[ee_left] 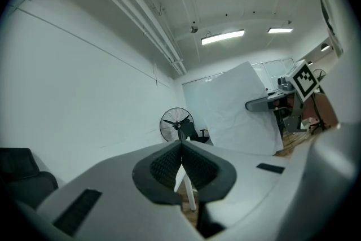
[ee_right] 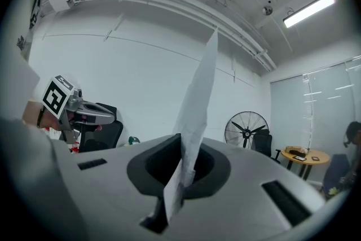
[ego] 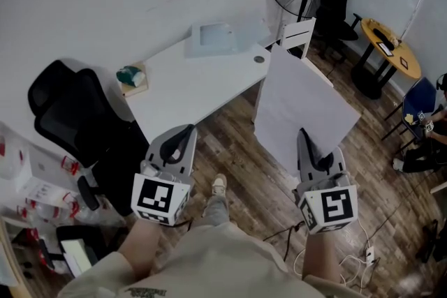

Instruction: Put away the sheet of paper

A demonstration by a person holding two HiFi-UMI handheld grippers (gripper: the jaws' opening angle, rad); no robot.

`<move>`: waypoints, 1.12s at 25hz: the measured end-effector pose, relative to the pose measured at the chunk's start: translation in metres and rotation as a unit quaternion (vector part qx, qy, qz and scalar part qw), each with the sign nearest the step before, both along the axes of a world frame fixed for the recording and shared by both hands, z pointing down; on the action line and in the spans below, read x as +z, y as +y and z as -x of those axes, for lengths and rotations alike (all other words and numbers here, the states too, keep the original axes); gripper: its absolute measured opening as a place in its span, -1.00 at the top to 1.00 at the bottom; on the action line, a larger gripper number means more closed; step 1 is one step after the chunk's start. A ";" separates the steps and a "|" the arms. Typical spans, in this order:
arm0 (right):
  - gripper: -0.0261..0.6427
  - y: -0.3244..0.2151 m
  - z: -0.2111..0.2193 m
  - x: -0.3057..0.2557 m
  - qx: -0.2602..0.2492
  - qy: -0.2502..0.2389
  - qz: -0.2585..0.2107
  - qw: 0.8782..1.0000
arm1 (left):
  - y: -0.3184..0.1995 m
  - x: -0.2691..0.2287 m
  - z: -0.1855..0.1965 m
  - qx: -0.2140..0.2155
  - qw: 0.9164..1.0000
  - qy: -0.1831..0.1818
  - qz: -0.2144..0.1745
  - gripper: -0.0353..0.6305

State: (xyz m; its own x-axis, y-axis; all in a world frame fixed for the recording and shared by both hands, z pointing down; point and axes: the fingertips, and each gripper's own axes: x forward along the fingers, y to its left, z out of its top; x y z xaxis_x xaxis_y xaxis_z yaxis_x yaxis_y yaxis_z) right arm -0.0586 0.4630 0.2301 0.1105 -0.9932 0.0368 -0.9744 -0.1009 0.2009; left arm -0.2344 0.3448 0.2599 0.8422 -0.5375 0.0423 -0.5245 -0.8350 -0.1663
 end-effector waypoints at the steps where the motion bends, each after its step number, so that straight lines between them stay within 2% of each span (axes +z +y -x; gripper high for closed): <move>1: 0.85 -0.004 -0.004 0.002 0.001 -0.001 0.002 1.000 | -0.004 0.001 -0.003 0.000 1.000 0.000 0.000 0.83; 6: 0.85 -0.028 -0.024 0.011 -0.002 -0.010 0.010 1.000 | -0.028 0.005 -0.022 -0.001 1.000 -0.001 0.004 0.83; 14: 0.85 -0.099 -0.062 0.015 -0.005 -0.009 0.022 1.000 | -0.098 0.014 -0.062 -0.002 1.000 -0.006 0.014 0.83; 28: 0.85 -0.263 -0.124 0.027 -0.007 -0.034 0.052 0.998 | -0.259 0.027 -0.129 0.007 0.999 -0.033 0.038 0.83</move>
State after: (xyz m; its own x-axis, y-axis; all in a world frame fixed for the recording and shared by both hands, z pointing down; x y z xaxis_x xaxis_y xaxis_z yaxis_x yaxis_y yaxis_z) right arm 0.0659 0.1996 0.2574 0.0910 -0.9849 0.1472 -0.9873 -0.0700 0.1424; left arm -0.1055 0.0862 0.2866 0.8432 -0.5194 0.1383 -0.5035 -0.8534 -0.1349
